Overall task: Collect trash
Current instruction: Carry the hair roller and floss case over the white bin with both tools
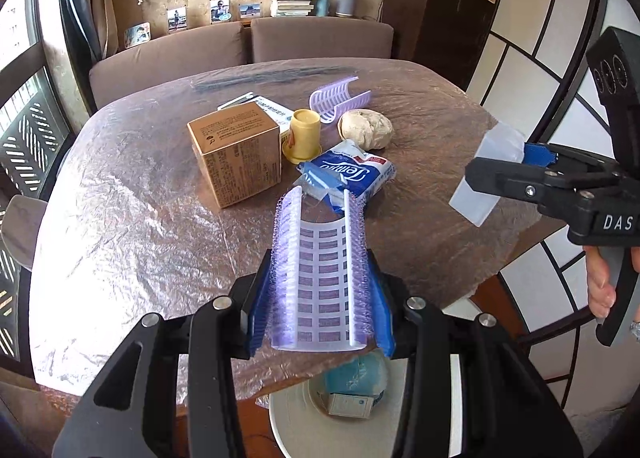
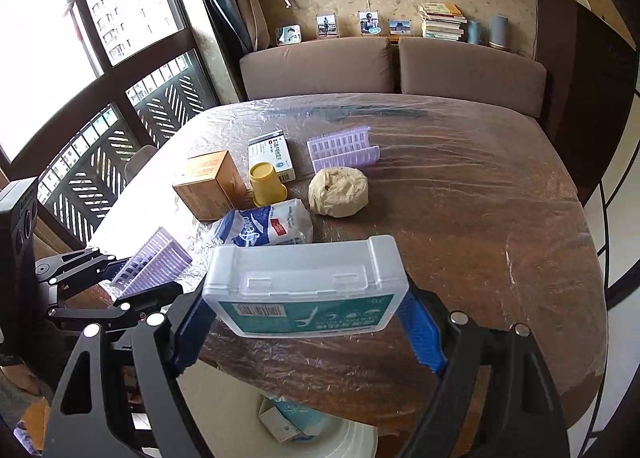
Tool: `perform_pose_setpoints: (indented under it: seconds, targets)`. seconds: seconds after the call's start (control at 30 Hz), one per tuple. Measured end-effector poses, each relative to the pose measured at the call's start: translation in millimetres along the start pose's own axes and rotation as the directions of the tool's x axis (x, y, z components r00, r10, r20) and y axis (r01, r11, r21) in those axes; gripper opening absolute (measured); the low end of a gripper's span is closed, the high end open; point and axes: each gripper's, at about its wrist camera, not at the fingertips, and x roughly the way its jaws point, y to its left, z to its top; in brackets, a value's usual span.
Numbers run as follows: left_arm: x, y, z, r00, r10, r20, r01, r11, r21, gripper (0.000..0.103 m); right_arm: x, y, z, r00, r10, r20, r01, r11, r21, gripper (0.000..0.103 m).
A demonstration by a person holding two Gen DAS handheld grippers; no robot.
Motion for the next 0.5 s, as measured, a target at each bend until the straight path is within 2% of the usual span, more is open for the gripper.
perform_pose_setpoints:
  seconds: [0.5]
  targets:
    - [-24.2,1.8,-18.6,1.000,0.018,0.005,-0.018,1.000,-0.011,0.044,-16.2,-1.0,-27.7,0.999,0.009,-0.039,-0.008,1.000,0.009,0.081]
